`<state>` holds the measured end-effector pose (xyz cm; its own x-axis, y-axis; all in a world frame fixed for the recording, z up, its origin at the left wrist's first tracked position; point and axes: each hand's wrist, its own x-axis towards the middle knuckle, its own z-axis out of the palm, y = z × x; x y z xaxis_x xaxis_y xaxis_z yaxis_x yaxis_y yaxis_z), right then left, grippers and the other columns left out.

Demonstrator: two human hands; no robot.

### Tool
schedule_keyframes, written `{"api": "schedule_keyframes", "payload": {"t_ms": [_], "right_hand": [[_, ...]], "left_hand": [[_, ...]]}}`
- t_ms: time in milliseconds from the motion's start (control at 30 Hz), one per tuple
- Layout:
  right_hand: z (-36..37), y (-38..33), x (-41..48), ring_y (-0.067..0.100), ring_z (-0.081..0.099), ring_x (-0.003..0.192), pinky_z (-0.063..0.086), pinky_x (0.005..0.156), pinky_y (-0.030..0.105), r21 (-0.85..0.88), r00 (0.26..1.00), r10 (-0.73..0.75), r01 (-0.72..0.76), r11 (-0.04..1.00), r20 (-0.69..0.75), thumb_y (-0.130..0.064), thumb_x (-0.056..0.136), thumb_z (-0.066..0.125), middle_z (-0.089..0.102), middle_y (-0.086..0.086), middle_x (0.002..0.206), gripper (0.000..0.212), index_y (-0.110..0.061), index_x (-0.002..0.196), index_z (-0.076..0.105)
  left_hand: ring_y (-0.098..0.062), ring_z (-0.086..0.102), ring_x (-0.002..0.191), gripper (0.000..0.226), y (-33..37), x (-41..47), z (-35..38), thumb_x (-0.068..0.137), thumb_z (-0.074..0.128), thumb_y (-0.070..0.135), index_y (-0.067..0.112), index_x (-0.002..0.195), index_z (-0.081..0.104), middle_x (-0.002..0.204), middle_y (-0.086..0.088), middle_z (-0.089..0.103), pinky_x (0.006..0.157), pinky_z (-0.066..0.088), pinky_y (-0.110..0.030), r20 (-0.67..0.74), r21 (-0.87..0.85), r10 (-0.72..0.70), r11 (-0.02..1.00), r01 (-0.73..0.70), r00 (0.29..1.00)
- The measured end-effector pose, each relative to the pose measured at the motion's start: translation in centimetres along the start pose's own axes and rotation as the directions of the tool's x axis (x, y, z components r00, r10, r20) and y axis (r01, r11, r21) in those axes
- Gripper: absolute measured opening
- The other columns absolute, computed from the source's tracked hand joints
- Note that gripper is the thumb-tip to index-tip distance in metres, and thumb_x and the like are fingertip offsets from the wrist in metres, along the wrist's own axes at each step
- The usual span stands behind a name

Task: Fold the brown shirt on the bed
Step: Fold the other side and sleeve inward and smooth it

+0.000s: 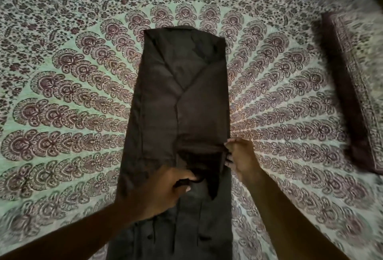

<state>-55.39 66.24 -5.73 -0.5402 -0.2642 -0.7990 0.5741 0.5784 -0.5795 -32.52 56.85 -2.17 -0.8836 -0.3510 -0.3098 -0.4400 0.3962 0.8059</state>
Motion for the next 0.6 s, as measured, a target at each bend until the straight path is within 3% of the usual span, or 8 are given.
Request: {"api": "schedule_keyframes", "payload": {"t_ms": [67,133,233,333,400,467,533,600], "right_hand": [[-0.3,1.1,-0.3,0.033,0.068,0.09,0.058,0.07,0.039,0.017,1.0,0.019,-0.019,1.0,-0.013,-0.004,0.097,0.055,0.07,0.012,0.095,0.018,-0.018,0.09,0.063],[-0.3,2.0,-0.7,0.029,0.067,0.087,0.059,0.069,0.037,-0.031,0.999,0.044,-0.044,0.999,0.012,-0.011,0.098,0.067,0.07,0.006,0.099,0.014,-0.02,0.103,0.058],[-0.4,3.6,-0.9,0.022,0.066,0.087,0.057,0.062,0.035,-0.197,0.996,0.037,-0.02,0.98,0.079,-0.009,0.088,0.08,0.066,-0.005,0.099,0.04,-0.031,0.103,0.051],[-0.6,5.1,-0.7,0.016,0.056,0.057,0.046,0.048,0.028,-0.248,0.997,-0.036,0.05,0.968,0.061,0.004,0.086,0.076,0.065,0.003,0.09,0.048,-0.034,0.094,0.048],[-0.6,5.3,-0.9,0.013,0.046,0.044,0.042,0.047,0.028,-0.225,0.996,-0.081,0.089,0.97,0.047,0.008,0.088,0.071,0.063,0.01,0.087,0.044,-0.029,0.101,0.05],[-0.7,5.7,-1.3,0.015,0.053,0.051,0.049,0.051,0.032,-0.239,0.993,-0.1,0.111,0.965,0.056,0.005,0.09,0.071,0.065,0.009,0.092,0.046,-0.031,0.109,0.051],[-0.5,6.4,-1.8,0.022,0.068,0.071,0.061,0.066,0.041,-0.342,0.986,-0.149,0.166,0.925,0.077,-0.004,0.086,0.076,0.069,0.001,0.095,0.051,-0.042,0.107,0.049],[-0.4,7.3,-2.3,0.031,0.074,0.096,0.063,0.083,0.053,-0.455,0.977,-0.185,0.215,0.864,0.11,-0.011,0.08,0.082,0.072,-0.002,0.099,0.066,-0.049,0.119,0.045]], "left_hand": [[-0.004,0.067,0.104,0.025,0.2,-1.2,0.9,0.094,0.071,0.017,0.022,0.118,0.076,0.115,0.008,0.076,0.085,0.052,-0.018,0.038,0.025,0.013,1.0,-0.014,0.999],[-0.006,0.067,0.108,0.024,-0.2,-2.1,2.0,0.094,0.066,0.021,0.026,0.115,0.075,0.116,0.01,0.074,0.09,0.053,-0.026,0.096,0.06,0.009,0.998,-0.014,0.995],[-0.008,0.066,0.109,0.022,-0.7,-2.7,3.7,0.093,0.06,0.024,0.027,0.11,0.074,0.116,0.011,0.073,0.093,0.053,-0.03,0.141,0.125,0.052,0.99,-0.07,0.989],[-0.011,0.064,0.111,0.023,-1.4,-3.3,5.3,0.094,0.055,0.029,0.028,0.108,0.073,0.12,0.012,0.068,0.093,0.054,-0.035,0.122,0.163,0.055,0.984,-0.074,0.991],[-0.013,0.062,0.114,0.023,-1.7,-3.9,6.2,0.093,0.054,0.032,0.029,0.105,0.073,0.123,0.013,0.062,0.096,0.052,-0.035,0.07,0.175,0.046,0.983,-0.058,0.996],[-0.014,0.057,0.121,0.023,-1.7,-4.6,6.8,0.088,0.057,0.035,0.027,0.101,0.075,0.129,0.01,0.057,0.102,0.047,-0.03,0.017,0.161,0.031,0.986,-0.033,0.999],[-0.007,0.045,0.131,0.031,-1.4,-5.3,7.4,0.083,0.06,0.05,0.027,0.097,0.076,0.139,0.01,0.048,0.108,0.038,-0.019,-0.008,0.107,-0.063,0.992,0.063,0.998],[0.001,0.038,0.131,0.038,-1.3,-5.7,8.2,0.078,0.061,0.063,0.03,0.088,0.075,0.138,0.01,0.044,0.106,0.029,-0.009,-0.076,0.061,-0.161,0.984,0.165,0.984]]}}
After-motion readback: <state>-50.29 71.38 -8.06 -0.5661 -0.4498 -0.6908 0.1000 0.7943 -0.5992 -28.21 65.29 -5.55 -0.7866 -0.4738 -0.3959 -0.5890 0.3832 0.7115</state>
